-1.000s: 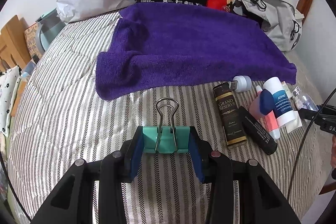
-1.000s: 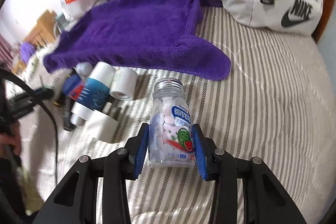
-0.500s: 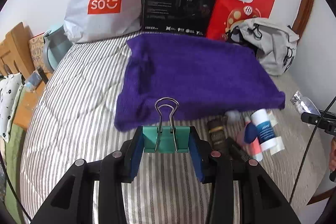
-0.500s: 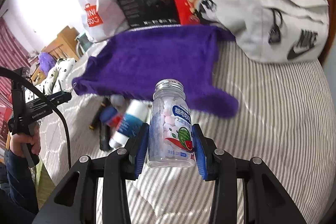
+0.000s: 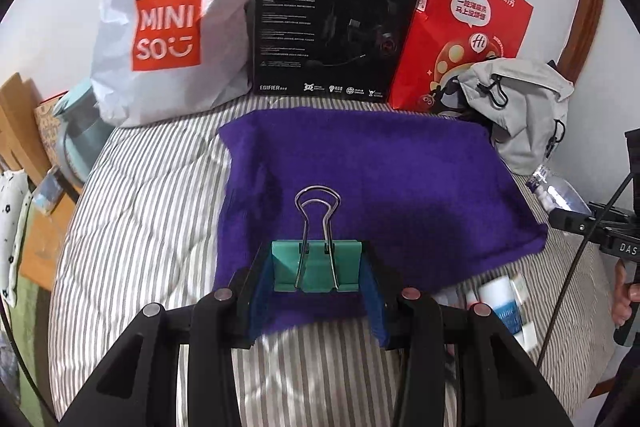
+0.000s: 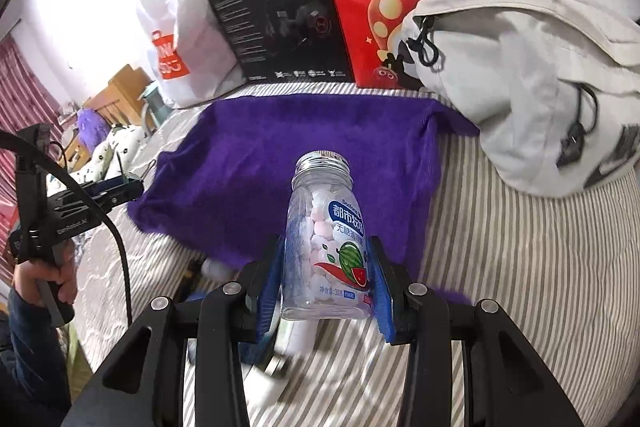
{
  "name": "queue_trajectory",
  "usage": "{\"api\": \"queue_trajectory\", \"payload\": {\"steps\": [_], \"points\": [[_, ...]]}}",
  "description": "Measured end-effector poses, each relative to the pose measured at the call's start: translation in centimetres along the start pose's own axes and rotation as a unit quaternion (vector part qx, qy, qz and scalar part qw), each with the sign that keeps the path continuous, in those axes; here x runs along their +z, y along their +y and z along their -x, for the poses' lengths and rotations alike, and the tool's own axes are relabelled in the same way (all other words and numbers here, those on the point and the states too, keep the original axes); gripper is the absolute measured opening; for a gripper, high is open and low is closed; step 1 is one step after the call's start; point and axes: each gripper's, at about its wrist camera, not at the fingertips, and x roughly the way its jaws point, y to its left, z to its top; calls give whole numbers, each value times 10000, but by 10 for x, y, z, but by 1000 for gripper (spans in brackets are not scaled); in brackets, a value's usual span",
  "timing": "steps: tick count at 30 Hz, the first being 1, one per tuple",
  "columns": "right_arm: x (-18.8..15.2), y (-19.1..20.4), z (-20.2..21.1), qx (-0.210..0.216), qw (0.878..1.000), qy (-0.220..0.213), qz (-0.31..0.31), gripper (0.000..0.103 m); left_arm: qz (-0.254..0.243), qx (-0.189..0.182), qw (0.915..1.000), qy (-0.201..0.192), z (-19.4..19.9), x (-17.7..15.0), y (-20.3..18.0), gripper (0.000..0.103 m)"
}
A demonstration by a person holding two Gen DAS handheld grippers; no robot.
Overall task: Organize rigid objects
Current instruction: 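Carry the clip and candy bottle with both tools onto the purple towel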
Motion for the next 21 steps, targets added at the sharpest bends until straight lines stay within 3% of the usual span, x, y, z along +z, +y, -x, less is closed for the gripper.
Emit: {"api": "queue_trajectory", "payload": {"steps": [12,21], "points": [[64,-15,-89,-431,9986,260,177,41,19,-57,9998,185,-62,47,5,39],[78,-17,-123,-817,9941,610,359,41,43,-130,9994,322,-100,70,12,39]]}}
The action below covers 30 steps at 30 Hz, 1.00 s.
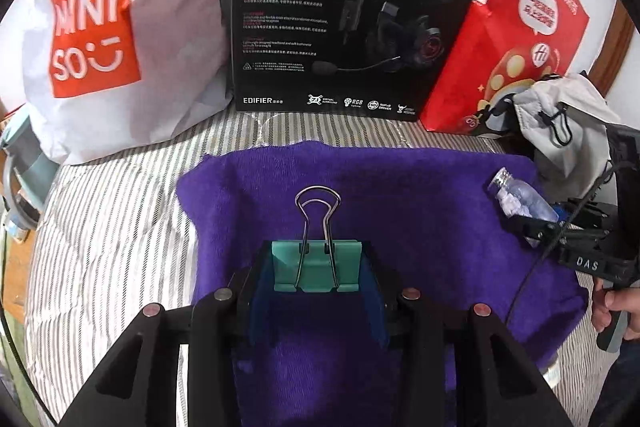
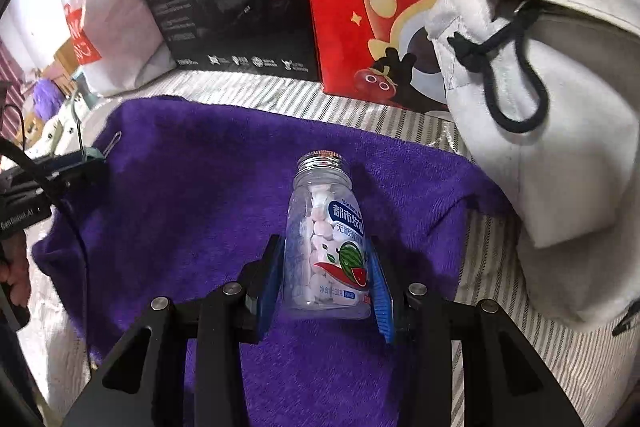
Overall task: Organize rigid objects
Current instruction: 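Carry the clip and candy bottle with both tools onto the purple towel, then open both tools to release the clip and bottle on the towel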
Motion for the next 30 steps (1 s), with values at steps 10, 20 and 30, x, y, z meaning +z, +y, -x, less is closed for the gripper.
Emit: {"api": "queue_trajectory", "payload": {"steps": [10,20,30], "points": [[-7,-4,-2,-18,9998,170,65,48,-134,194,9990,382,-37,5,-5,39],[-36,1,47,-166,9998,-88,2,65,-387,602,9964,445,-42,2,-21,40],[-95,9,102,-57,9989,-206,-412,66,-334,585,9961,566,-29,-19,-28,67]]}}
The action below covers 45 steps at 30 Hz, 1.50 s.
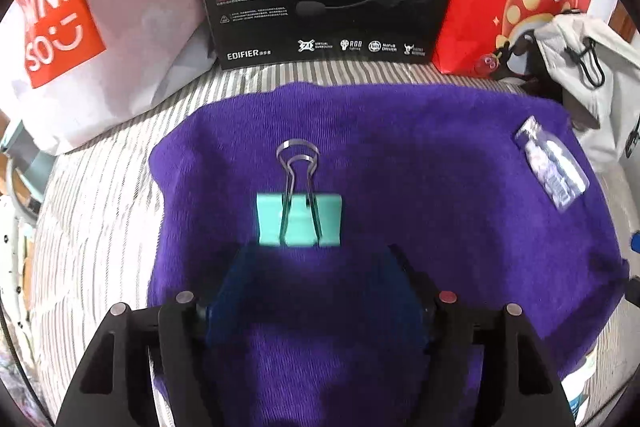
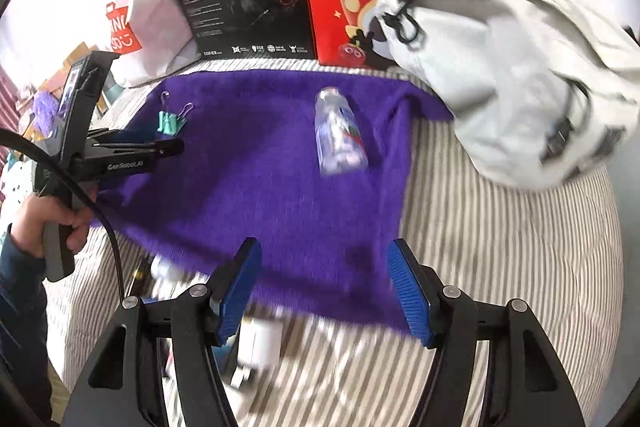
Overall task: Organize rigid objects
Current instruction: 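Open both tools to release the clip and bottle on the towel, then grasp the gold-and-black bottle with the left tool while the right tool grasps the white cap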
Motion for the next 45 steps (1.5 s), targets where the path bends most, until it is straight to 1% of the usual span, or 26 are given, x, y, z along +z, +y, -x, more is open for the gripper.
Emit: {"api": "queue_trajectory", "payload": {"steps": [3,6,10,13,16,19,22,25,29,31,33,38,39,40,41,43,45], "points": [[-18,-3,11,-43,9999,55,-155,68,151,-110,9997,-140,19,-11,0,67],[-35,-5,24,-52,9998,58,-199,68,135,-151,9993,-304,45,-27,-3,67],[-53,-3,36,-80,9998,108,-154,68,-77,-75,9994,-323,73,-56,-11,67],[-63,-3,44,-42,9998,98,-168,68,-98,-212,9992,-327,92,-84,-18,67],[-75,0,48,27,9997,123,-212,69,-104,-379,9987,-312,104,-105,-22,67],[-86,5,51,-23,9997,194,-143,69,-111,-485,9986,-185,97,-118,-34,67],[-95,10,55,-12,9997,237,-54,69,-76,-685,9976,-64,86,-127,-42,67],[-102,13,58,-57,9996,273,-31,70,-135,-577,9982,50,74,-133,-51,67],[-106,14,57,-122,9993,355,-15,70,-57,-514,9987,-8,77,-141,-44,68],[-106,14,56,-109,9992,373,-18,70,-106,-255,9996,33,76,-147,-41,67],[-104,15,55,-67,9994,340,-28,70,-169,-112,9997,105,75,-152,-38,66],[-102,18,45,4,9993,374,-56,70,-237,-166,9996,-26,75,-154,-38,66],[-101,19,43,15,9993,374,-79,70,-302,-160,9994,-58,75,-154,-40,64],[-100,19,40,44,9993,346,-140,70,-389,-128,9991,-103,74,-154,-42,59],[-99,18,38,93,9992,316,-215,70,-482,-175,9985,-183,74,-153,-45,53],[-94,18,32,206,9988,274,-336,70,-647,-299,9971,-254,75,-151,-49,35],[-86,21,23,237,9989,250,-331,70,-864,-393,9951,-291,75,-150,-56,25]]}}
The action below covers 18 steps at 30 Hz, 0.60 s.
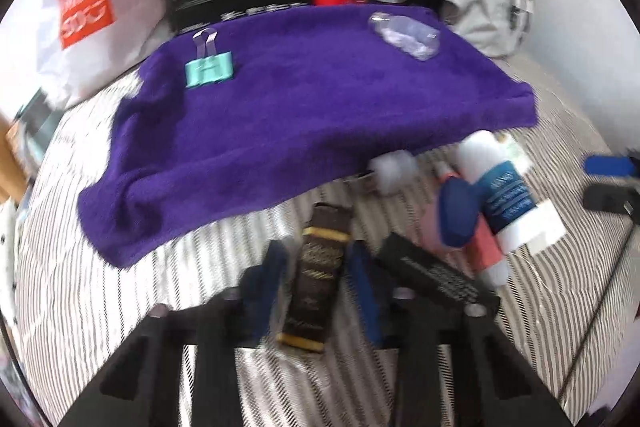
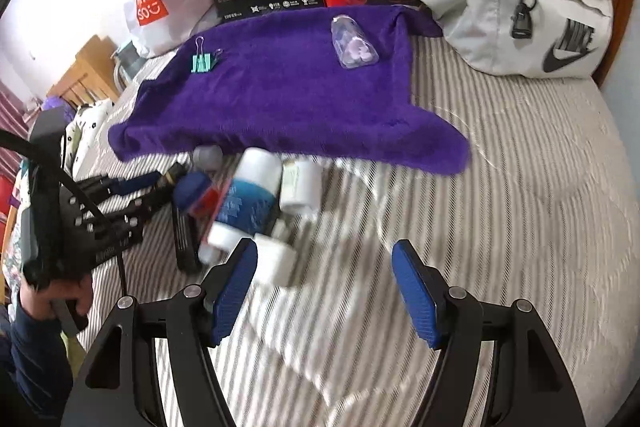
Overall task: Organize rigid objects
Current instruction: 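Grasp the gold-and-black bottle with the left tool while the right tool grasps the white cap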
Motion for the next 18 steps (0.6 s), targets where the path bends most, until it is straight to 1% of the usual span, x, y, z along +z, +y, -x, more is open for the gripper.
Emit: {"api": "queue_trajectory", "payload": {"steps": [3,4,7,10,13,15,16,18], "points": [[11,5,-10,-62,9999,-103,102,69,-121,-52,9999,-83,1,-1,-3,24],[15,6,-13,-86,9998,-146,97,69,-86,-106,9998,-108,1,-2,-1,24],[25,6,-25,-150,9998,-80,126,68,66,-239,9995,-191,1,-4,4,24],[32,8,-36,-230,9994,-10,241,61,78,-207,9995,-230,1,-5,2,24],[37,10,-48,-280,9992,99,270,51,34,-176,9996,-229,1,-5,0,24],[37,12,-55,-297,9989,164,311,41,41,-218,9995,-229,1,-5,1,24],[37,15,-60,-334,9984,239,399,39,64,-248,9994,-234,1,-5,2,24],[36,22,-62,-503,9965,190,636,33,59,-267,9993,-253,1,-6,3,24]]}}
